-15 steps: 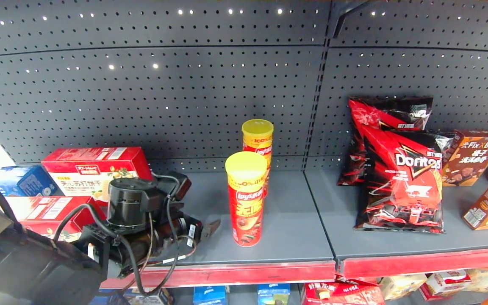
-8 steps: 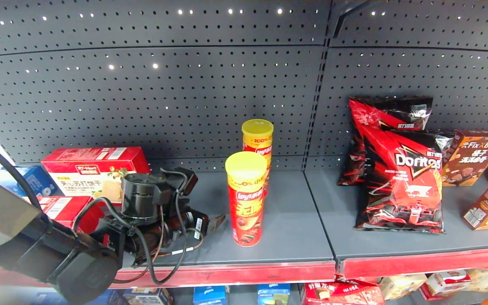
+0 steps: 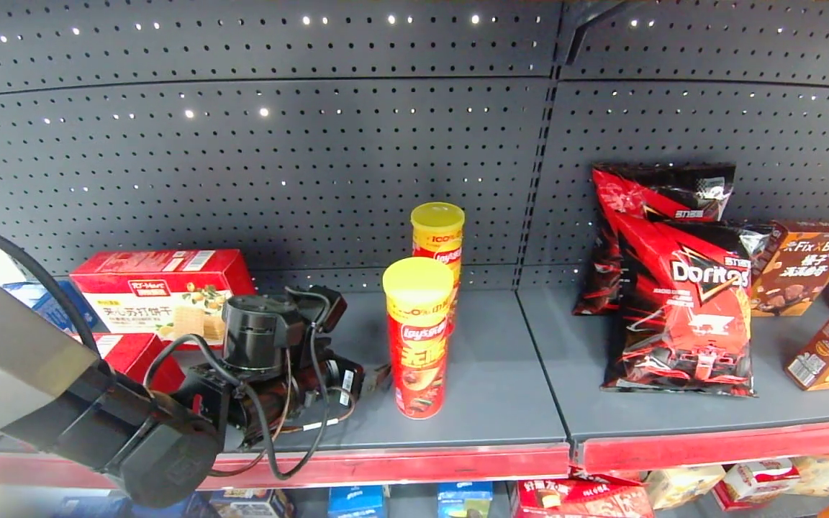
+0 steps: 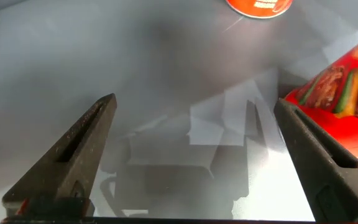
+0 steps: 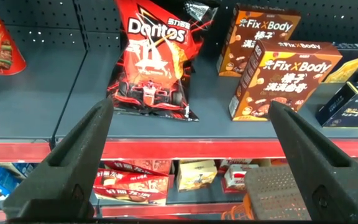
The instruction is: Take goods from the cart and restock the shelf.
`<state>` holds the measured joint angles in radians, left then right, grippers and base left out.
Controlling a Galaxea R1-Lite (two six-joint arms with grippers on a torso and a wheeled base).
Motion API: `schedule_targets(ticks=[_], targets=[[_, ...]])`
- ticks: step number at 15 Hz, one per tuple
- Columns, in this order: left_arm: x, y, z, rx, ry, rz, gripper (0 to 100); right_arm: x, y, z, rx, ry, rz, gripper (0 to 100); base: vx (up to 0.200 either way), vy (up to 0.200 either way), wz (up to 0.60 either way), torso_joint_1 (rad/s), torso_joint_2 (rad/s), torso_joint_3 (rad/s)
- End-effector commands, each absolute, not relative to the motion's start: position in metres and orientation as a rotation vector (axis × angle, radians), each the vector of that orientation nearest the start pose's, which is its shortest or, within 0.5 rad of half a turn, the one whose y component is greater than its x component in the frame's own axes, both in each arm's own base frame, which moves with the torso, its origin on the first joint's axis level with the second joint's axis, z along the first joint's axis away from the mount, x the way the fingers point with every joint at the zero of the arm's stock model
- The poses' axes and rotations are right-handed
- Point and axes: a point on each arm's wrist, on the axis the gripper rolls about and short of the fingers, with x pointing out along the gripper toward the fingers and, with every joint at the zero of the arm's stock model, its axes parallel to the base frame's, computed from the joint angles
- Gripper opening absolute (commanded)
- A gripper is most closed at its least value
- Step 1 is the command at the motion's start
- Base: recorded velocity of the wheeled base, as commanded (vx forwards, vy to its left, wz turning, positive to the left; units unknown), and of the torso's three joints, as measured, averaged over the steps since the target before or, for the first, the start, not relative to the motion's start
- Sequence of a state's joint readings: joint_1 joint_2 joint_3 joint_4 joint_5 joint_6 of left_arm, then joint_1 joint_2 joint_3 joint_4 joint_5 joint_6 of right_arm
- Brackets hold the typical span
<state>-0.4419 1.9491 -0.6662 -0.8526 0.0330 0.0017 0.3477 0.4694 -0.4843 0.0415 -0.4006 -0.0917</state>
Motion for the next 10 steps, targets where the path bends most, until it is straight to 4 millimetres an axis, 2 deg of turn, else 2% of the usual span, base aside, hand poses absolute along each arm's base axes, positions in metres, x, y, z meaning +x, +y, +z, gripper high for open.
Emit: schedule_targets(ticks=[1,10], targets=[[0.296,-0.142,0.089,0.105,0.421,-0.408,100,0.01,-0.006,0.21,-0.104,0.032,-0.051,100,0.0,0.0,0.0,0.0,0.0,0.0],[0.298,-0.157,0.086,0.11,0.419,-0.447,100,0.01,-0.006,0.21,-0.104,0.034,-0.049,100,0.0,0.0,0.0,0.0,0.0,0.0]])
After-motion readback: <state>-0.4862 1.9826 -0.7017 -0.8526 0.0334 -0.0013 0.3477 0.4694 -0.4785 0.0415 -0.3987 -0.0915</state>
